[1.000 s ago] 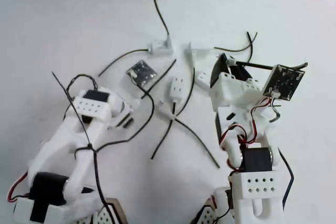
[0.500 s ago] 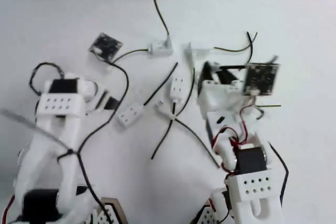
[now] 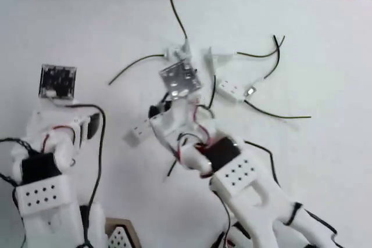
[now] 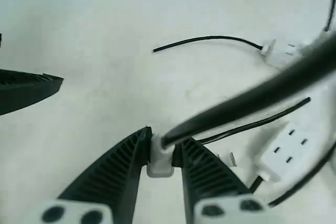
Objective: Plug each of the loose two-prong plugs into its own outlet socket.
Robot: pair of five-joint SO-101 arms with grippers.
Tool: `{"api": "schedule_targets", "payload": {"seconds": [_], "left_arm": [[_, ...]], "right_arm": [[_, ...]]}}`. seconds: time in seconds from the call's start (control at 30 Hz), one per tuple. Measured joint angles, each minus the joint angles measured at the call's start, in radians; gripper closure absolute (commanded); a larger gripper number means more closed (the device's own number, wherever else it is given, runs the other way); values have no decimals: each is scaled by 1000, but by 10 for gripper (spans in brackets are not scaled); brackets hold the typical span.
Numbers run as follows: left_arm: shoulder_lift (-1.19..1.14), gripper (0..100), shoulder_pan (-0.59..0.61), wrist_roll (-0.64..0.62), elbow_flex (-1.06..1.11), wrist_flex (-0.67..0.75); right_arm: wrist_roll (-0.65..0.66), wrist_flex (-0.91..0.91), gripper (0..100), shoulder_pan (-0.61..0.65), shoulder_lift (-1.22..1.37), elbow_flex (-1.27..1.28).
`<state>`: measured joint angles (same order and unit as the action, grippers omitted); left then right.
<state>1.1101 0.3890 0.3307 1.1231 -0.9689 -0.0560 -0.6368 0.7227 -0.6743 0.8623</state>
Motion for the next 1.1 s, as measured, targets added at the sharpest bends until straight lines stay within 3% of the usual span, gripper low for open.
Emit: {"api": "schedule_targets", "payload": {"seconds": [0.2,0.47,1.1], "left_arm": [[107,692,41,-21,249,164],[150,692,72,-35,295,195],[150,692,72,-58,296,195]], "right_arm": [[6,172,981,58,207,0],[80,359,981,84,450,0],[83,408,981,94,528,-3]]}}
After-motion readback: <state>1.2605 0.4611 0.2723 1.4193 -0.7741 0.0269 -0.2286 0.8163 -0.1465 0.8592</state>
